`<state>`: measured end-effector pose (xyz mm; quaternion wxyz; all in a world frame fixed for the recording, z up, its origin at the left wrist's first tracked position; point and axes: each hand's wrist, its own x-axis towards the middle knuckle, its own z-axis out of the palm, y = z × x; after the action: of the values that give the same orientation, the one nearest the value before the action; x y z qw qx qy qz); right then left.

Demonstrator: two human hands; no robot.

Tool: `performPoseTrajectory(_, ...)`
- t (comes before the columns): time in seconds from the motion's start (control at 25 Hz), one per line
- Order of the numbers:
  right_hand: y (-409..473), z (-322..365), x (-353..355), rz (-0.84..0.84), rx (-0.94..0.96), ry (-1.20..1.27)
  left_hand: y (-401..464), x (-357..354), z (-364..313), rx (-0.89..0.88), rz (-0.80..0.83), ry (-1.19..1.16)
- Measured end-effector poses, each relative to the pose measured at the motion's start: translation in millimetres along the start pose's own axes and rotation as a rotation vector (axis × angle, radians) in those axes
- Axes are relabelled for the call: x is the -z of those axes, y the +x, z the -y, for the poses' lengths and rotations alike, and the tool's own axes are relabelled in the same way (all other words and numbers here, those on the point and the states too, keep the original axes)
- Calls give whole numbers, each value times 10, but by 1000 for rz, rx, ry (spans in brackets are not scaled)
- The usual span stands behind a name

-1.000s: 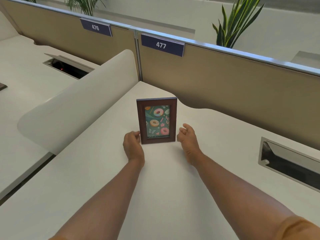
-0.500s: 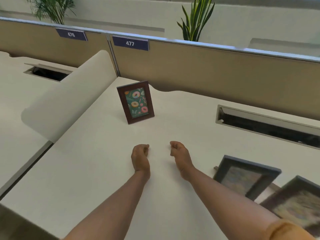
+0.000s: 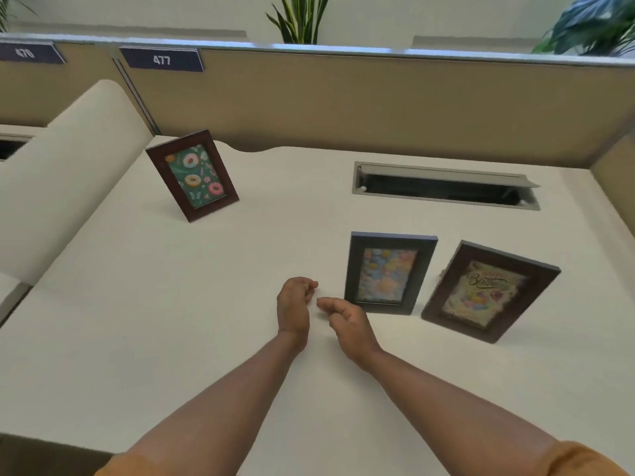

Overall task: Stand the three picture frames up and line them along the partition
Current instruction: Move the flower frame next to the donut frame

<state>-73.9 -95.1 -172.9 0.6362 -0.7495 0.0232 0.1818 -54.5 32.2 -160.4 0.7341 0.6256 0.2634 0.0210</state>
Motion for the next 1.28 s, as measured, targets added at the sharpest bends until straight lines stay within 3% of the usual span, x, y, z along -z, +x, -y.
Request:
performPoseTrajectory(0.16, -241, -131, 302, -146, 38, 9, -135, -306, 21, -73, 164, 178)
performPoseTrajectory(0.32, -309, -149, 601, -354, 10, 176, -215, -559, -33, -110, 293, 223)
performPoseTrajectory(0.6, -260, -57, 747, -465, -85, 308, -125, -786, -310, -16, 221, 204)
performPoseTrajectory(0.88, -18, 231, 574, -660, -53, -1, 102, -506, -612, -2, 153, 151)
performPoseTrajectory(0.96, 122, 373, 542, -526, 9, -1, 177, -402, -715, 0, 143, 138)
performPoseTrajectory(1.08, 405, 650, 462, -247, 14, 190, 308, -254, -840, 1, 132, 118)
performPoseTrajectory(1.28, 993, 903, 332, -102, -82, 316, 648, -14, -997, 3, 84, 77)
